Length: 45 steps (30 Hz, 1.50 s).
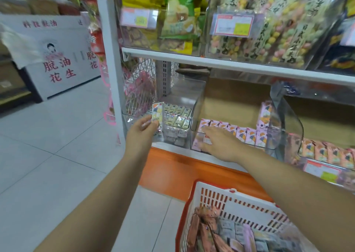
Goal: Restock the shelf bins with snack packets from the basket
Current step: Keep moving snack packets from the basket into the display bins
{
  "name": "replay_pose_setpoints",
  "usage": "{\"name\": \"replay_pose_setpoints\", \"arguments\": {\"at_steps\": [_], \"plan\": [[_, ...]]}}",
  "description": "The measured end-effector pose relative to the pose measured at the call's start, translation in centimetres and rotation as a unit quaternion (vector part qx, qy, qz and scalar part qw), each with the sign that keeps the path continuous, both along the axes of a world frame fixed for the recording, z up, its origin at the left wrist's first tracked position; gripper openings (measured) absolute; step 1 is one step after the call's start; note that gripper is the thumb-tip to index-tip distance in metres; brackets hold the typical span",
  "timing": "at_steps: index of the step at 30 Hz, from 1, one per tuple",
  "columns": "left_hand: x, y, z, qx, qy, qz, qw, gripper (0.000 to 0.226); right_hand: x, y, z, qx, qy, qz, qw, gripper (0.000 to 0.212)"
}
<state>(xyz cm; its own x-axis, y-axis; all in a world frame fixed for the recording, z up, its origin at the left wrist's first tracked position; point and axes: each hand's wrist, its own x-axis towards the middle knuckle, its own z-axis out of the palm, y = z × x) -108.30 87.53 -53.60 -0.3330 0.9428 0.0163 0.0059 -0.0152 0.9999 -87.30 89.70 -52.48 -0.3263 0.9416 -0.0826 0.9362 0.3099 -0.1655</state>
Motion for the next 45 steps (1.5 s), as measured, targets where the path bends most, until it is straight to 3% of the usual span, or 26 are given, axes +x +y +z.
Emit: {"name": "replay_pose_setpoints", "arguments": {"at_steps": [2, 5, 12, 16, 18, 20, 22, 25, 28, 31, 33, 36, 39, 41, 45], "plan": [[-0.7, 2.1, 0.3, 0.010, 0.122, 0.019, 0.992, 0.039, 0.4, 0.8, -1.9, -0.014, -0.042, -0.001, 0.999, 0.062], [-1.5, 5.4, 0.4, 0.014, 0.228, 0.027, 0.973, 0.037, 0.9, 1.4, -3.1, 0.009, -0.057, 0.004, 0.998, 0.063], [-0.9, 13.1, -0.1, -0.062, 0.337, -0.006, 0.940, 0.033, 1.2, 1.6, -3.5, 0.033, -0.053, 0.020, 0.998, 0.075], [-0.6, 16.5, -0.9, -0.147, 0.456, -0.043, 0.877, 0.016, 1.3, 1.8, -4.0, 0.056, -0.047, 0.030, 0.997, 0.081], [-0.5, 17.4, -1.3, -0.179, 0.515, -0.063, 0.836, 0.021, 1.4, 1.9, -4.2, 0.061, -0.043, 0.036, 0.997, 0.084], [-0.2, 17.7, -1.4, -0.197, 0.551, -0.076, 0.808, 0.014, 1.5, 1.9, -4.3, 0.067, -0.039, 0.041, 0.996, 0.087], [0.2, 17.7, -1.6, -0.220, 0.571, -0.085, 0.786, 0.021, 1.6, 2.0, -4.4, 0.070, -0.031, 0.044, 0.996, 0.088], [-0.2, 18.0, -2.3, -0.231, 0.589, -0.090, 0.769, 0.014, 1.7, 1.8, -4.5, 0.081, -0.033, 0.047, 0.995, 0.089], [-0.5, 17.8, -2.5, -0.227, 0.598, -0.107, 0.761, 0.026, 1.8, 1.7, -4.6, 0.085, -0.038, 0.050, 0.994, 0.089], [-0.2, 16.6, -2.2, -0.198, 0.592, -0.077, 0.777, 0.015, 1.7, 1.8, -4.5, 0.075, -0.038, 0.045, 0.995, 0.090], [0.6, 14.6, -1.9, -0.139, 0.553, -0.029, 0.821, 0.031, 1.7, 1.7, -4.3, 0.082, -0.026, 0.044, 0.995, 0.089], [2.8, 9.6, -2.8, 0.067, 0.391, 0.019, 0.918, 0.035, 2.1, 1.0, -5.0, 0.135, 0.042, 0.072, 0.987, 0.073], [4.8, 3.6, -5.6, 0.194, 0.293, 0.026, 0.936, 0.030, 3.3, -1.0, -7.0, 0.264, 0.124, 0.121, 0.949, 0.044], [5.9, 0.6, -9.1, 0.195, 0.298, 0.013, 0.934, 0.031, 4.7, -2.6, -9.1, 0.293, 0.162, 0.120, 0.935, 0.031], [8.1, -3.6, -16.7, 0.093, 0.335, -0.063, 0.936, 0.029, 9.4, -6.2, -13.9, 0.239, 0.142, 0.036, 0.960, 0.017]]}}
